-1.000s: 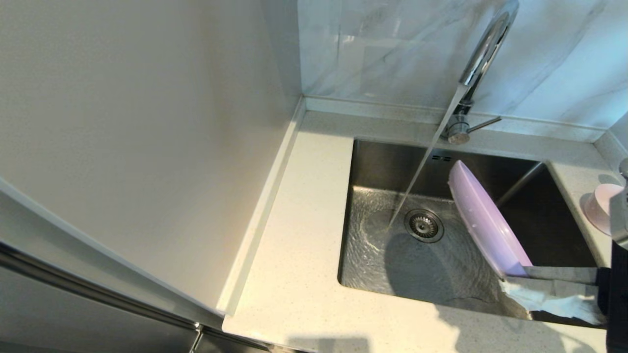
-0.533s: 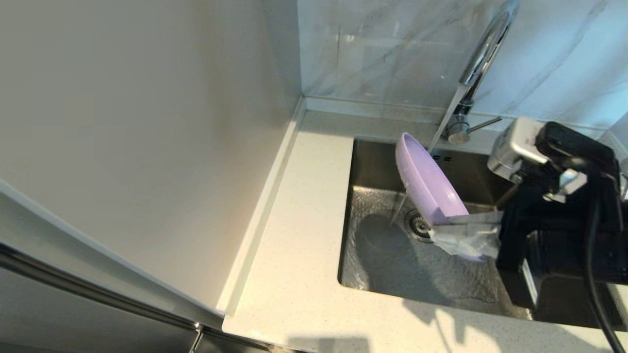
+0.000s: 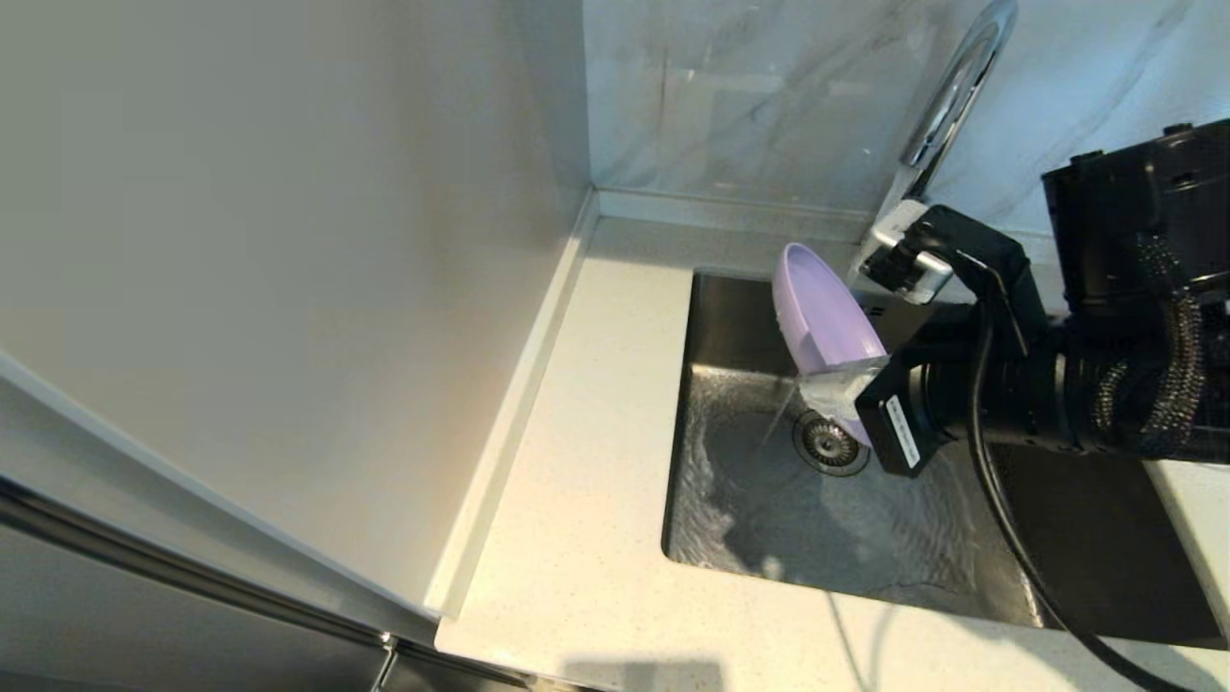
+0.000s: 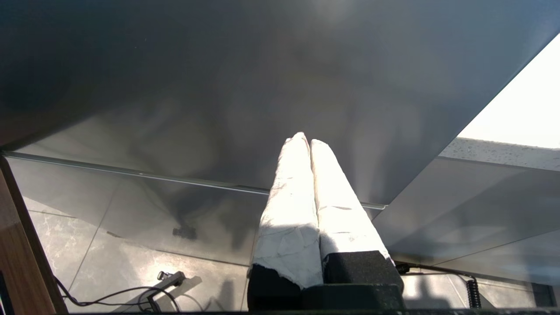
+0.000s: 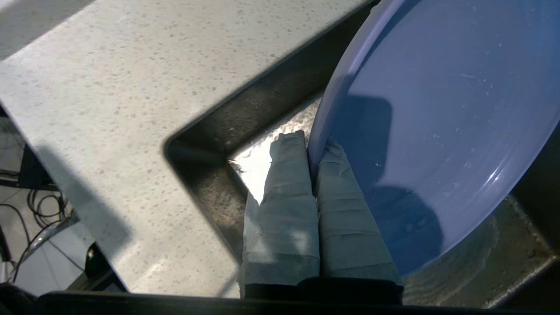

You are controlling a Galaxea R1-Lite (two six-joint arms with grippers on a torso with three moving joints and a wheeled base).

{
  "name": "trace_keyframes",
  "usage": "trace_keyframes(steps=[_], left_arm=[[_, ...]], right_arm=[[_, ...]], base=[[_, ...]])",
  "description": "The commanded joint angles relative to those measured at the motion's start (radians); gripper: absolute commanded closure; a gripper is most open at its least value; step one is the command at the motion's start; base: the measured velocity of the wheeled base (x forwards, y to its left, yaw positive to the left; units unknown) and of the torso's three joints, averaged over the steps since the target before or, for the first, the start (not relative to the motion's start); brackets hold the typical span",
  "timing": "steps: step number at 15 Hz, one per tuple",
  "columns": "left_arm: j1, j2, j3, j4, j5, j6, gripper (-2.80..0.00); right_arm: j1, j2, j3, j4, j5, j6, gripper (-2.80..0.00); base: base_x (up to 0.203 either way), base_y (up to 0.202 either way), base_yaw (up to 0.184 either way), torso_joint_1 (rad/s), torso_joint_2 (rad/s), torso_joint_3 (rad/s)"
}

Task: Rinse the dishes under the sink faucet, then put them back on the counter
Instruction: Rinse the plate

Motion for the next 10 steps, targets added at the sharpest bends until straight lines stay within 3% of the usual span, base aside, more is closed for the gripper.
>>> trace_keyframes(steps=[1,8,10], left_arm=[[0.0,0.0,0.0,0.0,0.0,0.0,0.0],[0.0,0.0,0.0,0.0,0.001,0.0,0.0],[0.0,0.0,0.0,0.0,0.001,0.0,0.0]], right_arm=[[-0.043,0.044,-0.008,-0.02,0.001,0.0,0.0],[-0.11,0.082,-0.018,-0.074,0.002,0.007,0.0],[-0.132,0.079,-0.017,-0.07,0.001,0.052,0.0]], base=[[0.0,0.0,0.0,0.0,0.0,0.0],[0.0,0.0,0.0,0.0,0.0,0.0],[0.0,0.0,0.0,0.0,0.0,0.0]])
